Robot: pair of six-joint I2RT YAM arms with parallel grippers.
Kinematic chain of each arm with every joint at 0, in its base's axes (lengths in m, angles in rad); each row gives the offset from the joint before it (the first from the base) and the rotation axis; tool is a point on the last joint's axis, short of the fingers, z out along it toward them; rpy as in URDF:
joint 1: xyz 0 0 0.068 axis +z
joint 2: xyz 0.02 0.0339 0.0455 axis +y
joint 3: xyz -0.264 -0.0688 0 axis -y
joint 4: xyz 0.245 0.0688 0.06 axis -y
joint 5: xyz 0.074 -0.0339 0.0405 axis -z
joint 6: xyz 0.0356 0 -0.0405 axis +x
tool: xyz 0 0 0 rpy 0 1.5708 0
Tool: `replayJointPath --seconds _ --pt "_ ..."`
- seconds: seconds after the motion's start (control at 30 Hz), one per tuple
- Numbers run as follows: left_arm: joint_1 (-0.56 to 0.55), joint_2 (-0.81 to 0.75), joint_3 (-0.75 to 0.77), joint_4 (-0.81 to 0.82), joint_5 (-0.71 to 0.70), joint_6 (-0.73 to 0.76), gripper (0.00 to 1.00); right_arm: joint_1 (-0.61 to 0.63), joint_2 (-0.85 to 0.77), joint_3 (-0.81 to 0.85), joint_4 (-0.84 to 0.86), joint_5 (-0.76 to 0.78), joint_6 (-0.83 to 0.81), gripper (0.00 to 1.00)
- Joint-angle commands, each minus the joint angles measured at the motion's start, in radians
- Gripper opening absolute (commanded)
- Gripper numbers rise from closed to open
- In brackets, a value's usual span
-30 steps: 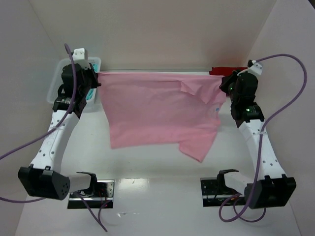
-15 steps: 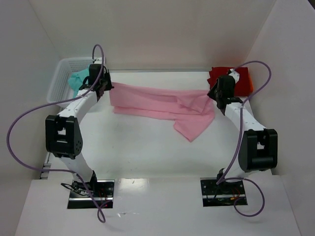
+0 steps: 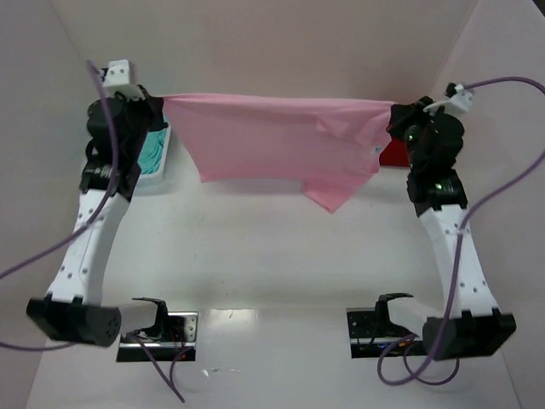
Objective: Fold and stack the t-shirts
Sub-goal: Flatten out the tshirt
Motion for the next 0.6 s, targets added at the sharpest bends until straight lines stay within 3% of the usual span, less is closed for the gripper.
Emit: replayJointPath --seconds 0.0,0.13,0.23,0.37,0.57 --pt "0.008 -0.219 -0.078 -0.022 0.018 0.028 0.0 0.005 -0.237 0.016 -0.072 0.0 -0.035 0.01" --pt "0.008 -0.491 -0.127 -0.105 -0.025 0.028 0.0 0.005 -0.407 -0.03 -0.151 -0.031 -0.035 0.01" --pt "0.008 -0.598 -0.127 -0.173 -0.046 0.01 0.0 0.005 -0.498 -0.019 -0.187 -0.052 -0.035 0.01" --pt "0.008 -0.627 -0.084 -0.218 -0.085 0.019 0.0 0.005 -0.51 0.012 -0.202 -0.052 -0.035 0.01" --pt "0.008 -0.511 -0.119 -0.173 -0.116 0.002 0.0 0.005 -0.403 -0.031 -0.178 -0.031 -0.056 0.01"
